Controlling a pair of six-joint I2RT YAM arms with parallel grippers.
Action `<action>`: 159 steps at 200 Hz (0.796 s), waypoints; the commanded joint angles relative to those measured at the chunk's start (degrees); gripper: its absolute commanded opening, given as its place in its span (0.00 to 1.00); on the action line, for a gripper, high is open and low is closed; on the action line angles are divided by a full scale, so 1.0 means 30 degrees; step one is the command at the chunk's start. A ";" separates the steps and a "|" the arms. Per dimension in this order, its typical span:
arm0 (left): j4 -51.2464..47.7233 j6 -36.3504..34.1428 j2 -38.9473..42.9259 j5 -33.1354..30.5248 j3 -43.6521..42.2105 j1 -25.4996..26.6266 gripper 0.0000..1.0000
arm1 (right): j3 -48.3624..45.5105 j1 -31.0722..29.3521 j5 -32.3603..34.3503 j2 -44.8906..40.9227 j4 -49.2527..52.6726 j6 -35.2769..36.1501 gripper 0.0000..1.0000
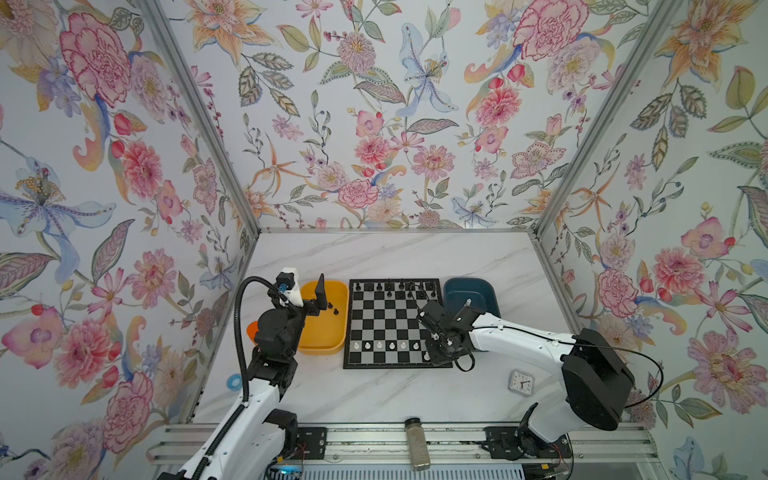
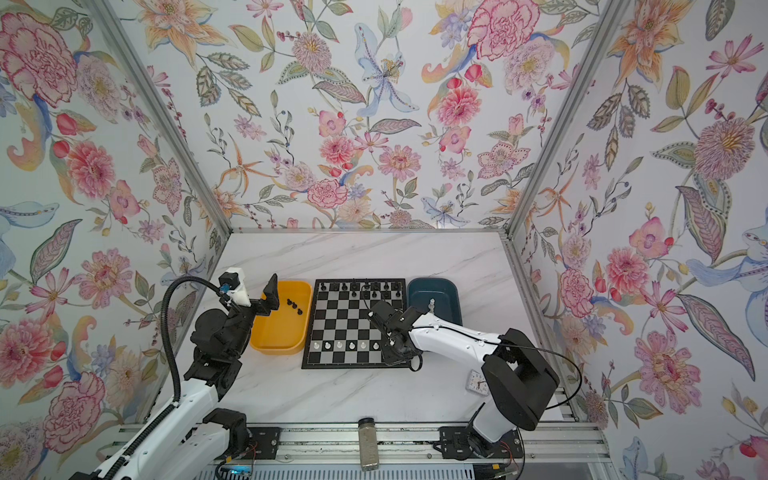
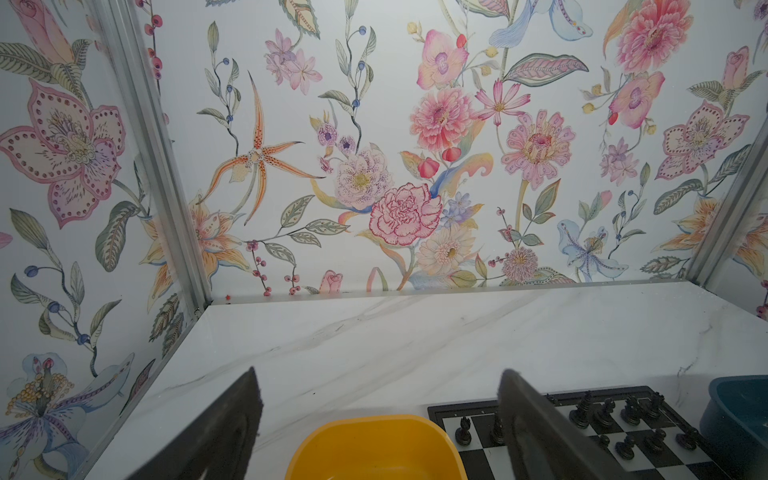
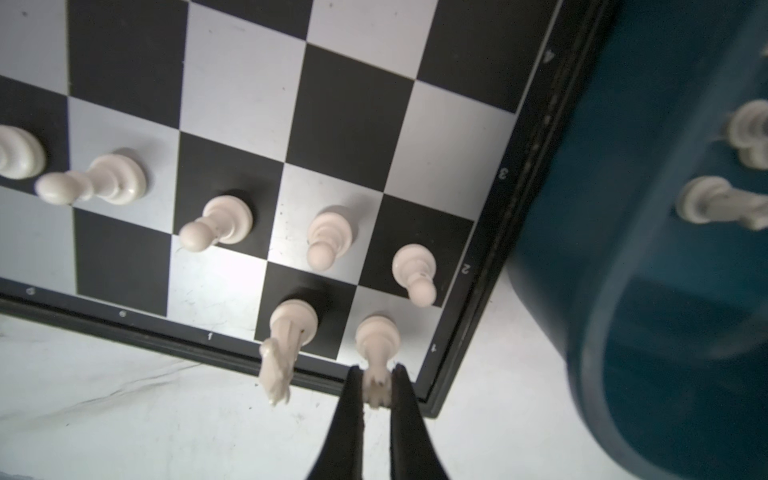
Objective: Set up the chess pieces on the board
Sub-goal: 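Lower the white piece onto the nearest-rank square and open the right gripper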
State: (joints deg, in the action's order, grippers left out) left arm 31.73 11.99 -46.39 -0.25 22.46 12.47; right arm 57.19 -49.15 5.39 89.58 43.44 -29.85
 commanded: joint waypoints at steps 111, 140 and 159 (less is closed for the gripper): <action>0.0232 -0.0105 0.0148 -0.0092 -0.0367 0.0236 0.90 | -0.0252 0.0131 -0.0067 -0.0204 0.1097 -0.0126 0.03; 0.0221 -0.0129 0.0183 -0.0092 -0.0367 0.0225 0.90 | -0.0141 0.0145 -0.0038 -0.0327 0.1105 -0.0131 0.16; 0.0200 -0.0129 0.0199 -0.0092 -0.0367 0.0219 0.90 | -0.0047 0.0129 -0.0030 -0.0495 0.1101 -0.0196 0.24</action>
State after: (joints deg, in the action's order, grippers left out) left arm 31.73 11.99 -46.39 -0.25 22.46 12.47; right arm 57.19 -49.08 5.32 89.58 44.25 -30.04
